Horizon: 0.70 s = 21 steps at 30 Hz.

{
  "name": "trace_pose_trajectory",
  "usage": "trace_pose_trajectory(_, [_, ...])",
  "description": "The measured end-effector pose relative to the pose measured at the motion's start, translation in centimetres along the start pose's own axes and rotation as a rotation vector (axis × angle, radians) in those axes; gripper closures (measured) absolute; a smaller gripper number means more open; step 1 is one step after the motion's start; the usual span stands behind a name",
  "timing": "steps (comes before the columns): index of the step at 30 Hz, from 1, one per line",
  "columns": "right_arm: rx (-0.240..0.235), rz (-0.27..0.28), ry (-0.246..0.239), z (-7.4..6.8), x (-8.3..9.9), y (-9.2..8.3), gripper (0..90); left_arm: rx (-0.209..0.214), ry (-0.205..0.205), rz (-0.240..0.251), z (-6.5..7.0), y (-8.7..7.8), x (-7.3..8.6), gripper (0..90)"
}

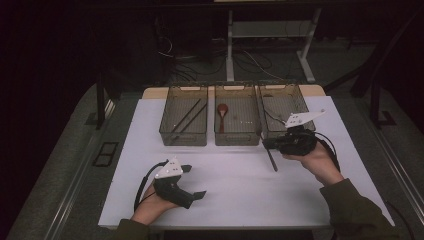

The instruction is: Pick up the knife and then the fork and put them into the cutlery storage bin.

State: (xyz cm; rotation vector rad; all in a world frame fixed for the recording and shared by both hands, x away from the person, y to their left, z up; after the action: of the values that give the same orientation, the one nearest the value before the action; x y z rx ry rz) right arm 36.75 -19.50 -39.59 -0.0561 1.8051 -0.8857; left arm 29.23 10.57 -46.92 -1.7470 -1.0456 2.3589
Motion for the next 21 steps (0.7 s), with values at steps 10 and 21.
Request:
trace_pose_trajectory(10, [0.04, 0.081, 0.021, 1.6, -1.6, -1.1, 84.4, -0.004, 0.006, 0.004, 0.0, 0.0, -0.1, 0.0])
trace_pose_trajectory(21, [0.11, 0.162, 0.042, 4.3, -3.8, -2.4, 84.4, -0.002, -0.005, 0.006, 0.0, -0.1, 0.0, 0.0])
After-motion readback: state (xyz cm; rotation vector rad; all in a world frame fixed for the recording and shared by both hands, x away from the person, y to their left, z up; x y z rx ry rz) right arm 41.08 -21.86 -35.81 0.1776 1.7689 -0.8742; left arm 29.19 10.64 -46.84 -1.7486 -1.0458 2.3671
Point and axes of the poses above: each handheld gripper's, and its own axes: y roughly forward along the jaws, x roughly out of its underside, z roughly to its right, the point moved 6 cm from there along y, roughly forward along the jaws, and after that the axes turned 1 degree about -y, right-handed, at the moved point
